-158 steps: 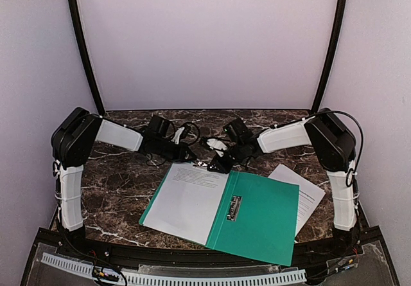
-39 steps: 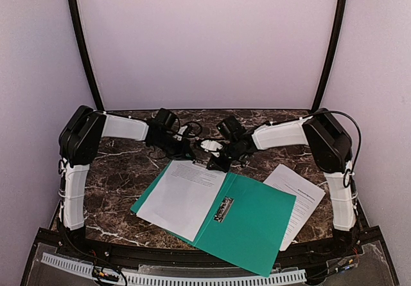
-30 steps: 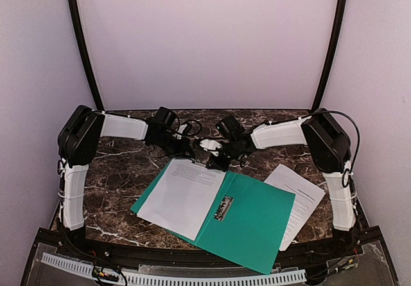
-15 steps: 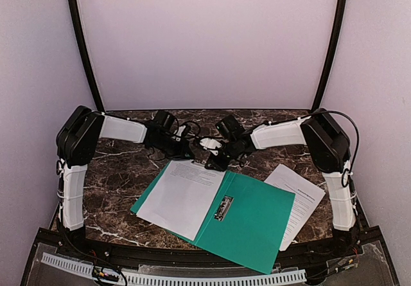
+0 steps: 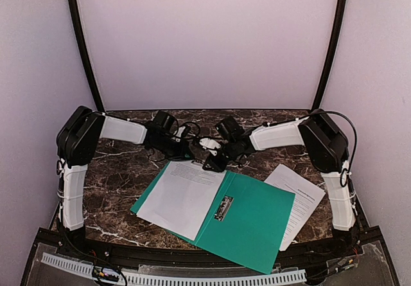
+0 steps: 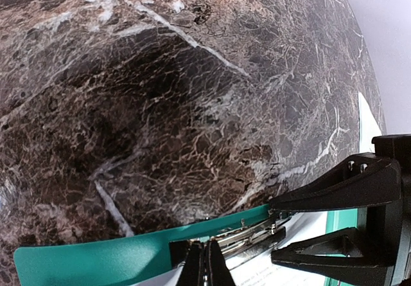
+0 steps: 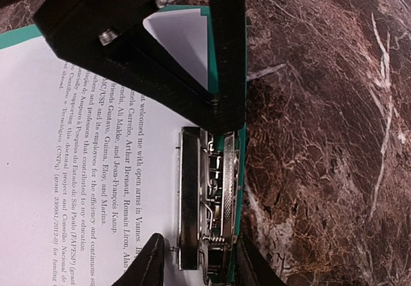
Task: Put the files into the folder
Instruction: Clamp the file in the folder.
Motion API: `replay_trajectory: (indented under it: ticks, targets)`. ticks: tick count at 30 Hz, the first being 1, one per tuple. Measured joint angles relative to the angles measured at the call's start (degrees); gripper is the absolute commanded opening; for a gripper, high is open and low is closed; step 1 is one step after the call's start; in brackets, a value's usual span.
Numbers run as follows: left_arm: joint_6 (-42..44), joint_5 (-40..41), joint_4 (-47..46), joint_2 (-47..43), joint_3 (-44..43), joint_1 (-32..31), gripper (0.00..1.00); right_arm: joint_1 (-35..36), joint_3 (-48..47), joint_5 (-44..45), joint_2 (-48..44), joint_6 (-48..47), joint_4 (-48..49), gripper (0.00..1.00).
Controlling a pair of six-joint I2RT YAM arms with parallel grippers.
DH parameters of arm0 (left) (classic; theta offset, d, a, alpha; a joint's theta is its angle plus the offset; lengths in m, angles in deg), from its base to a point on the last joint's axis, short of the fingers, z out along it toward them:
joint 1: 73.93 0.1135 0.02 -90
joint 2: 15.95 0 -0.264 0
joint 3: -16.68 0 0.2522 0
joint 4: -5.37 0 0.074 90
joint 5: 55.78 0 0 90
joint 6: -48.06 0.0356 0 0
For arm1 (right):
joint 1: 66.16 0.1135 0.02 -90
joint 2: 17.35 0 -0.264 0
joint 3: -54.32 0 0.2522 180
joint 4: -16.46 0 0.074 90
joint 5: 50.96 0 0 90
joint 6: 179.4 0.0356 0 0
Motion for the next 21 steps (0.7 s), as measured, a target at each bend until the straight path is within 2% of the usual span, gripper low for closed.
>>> replay_trajectory:
  ticks: [5,13,21]
  targets:
    - [0.28,-0.02,1.55,0.52,-1.07,0.02,0.01,0.0,0.02,0.22,0.13,0.61,0.35,0.31]
    - [2.03,0.81,7.21,1.84,-4.68,0.02,0.01,-0.11,0.13,0.98,0.17,1.2,0.98,0.17]
    - [3.56,3.26,12.92,3.17,-8.57,-0.26,0.01,-0.11,0.07,1.46,0.35,-0.02,1.4,0.14]
